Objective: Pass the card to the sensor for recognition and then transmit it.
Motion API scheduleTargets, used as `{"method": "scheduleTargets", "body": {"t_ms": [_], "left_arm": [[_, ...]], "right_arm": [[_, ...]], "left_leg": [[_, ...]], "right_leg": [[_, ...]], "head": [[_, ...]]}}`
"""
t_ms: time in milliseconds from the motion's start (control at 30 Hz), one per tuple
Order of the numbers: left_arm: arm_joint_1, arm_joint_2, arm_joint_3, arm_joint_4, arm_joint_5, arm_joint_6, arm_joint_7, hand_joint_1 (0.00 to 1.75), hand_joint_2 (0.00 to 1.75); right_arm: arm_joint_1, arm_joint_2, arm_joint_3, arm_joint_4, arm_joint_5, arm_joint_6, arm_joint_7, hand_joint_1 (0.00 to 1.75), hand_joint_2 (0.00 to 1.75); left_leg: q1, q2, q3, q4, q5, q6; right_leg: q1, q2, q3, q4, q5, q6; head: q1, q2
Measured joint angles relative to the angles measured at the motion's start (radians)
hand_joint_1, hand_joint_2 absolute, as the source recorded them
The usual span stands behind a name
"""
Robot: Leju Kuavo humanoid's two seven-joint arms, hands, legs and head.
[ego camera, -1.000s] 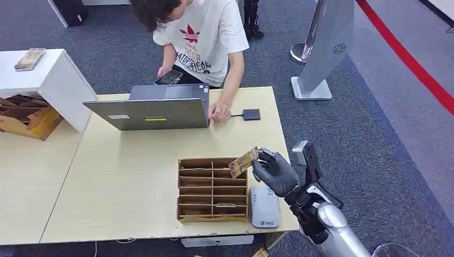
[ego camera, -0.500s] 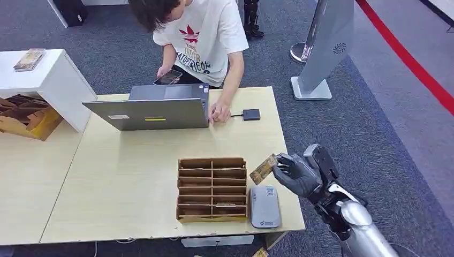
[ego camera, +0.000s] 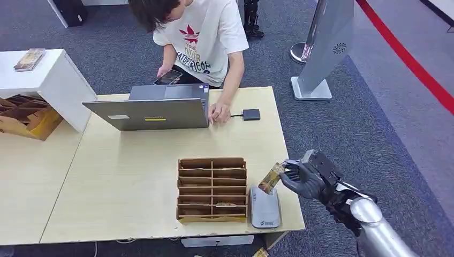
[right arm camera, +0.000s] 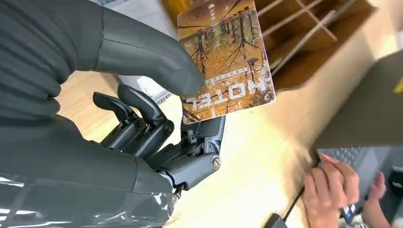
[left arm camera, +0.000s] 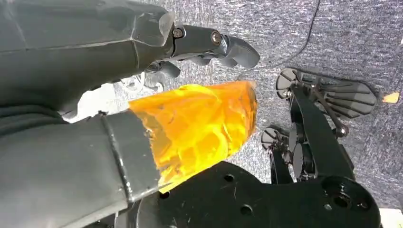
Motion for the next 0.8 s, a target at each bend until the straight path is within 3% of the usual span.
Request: {"method": "scheduleTargets", "body": {"t_ms": [400, 800], "left_arm": [[-0.001, -0.002, 0.001, 0.000, 0.000, -0.018, 0.000, 0.00, 0.00], [-0.001, -0.002, 0.001, 0.000, 0.000, -0.021, 0.004, 0.00, 0.00]], "right_arm": [[-0.123, -0.078, 0.118, 0.043, 0.174, 0.030, -0.010, 1.75, 1.75], [-0.177, -0.091, 0.201, 0.064, 0.316, 0.010, 0.024, 1.75, 1.75]], "left_leg": [[0.000, 0.000, 0.000, 0.000, 0.000, 0.000], [0.000, 0.000, 0.000, 0.000, 0.000, 0.000]], "right_leg": [[0.000, 0.000, 0.000, 0.000, 0.000, 0.000], [0.000, 0.000, 0.000, 0.000, 0.000, 0.000]], "head": [[0.000, 0.000], [0.000, 0.000]]}}
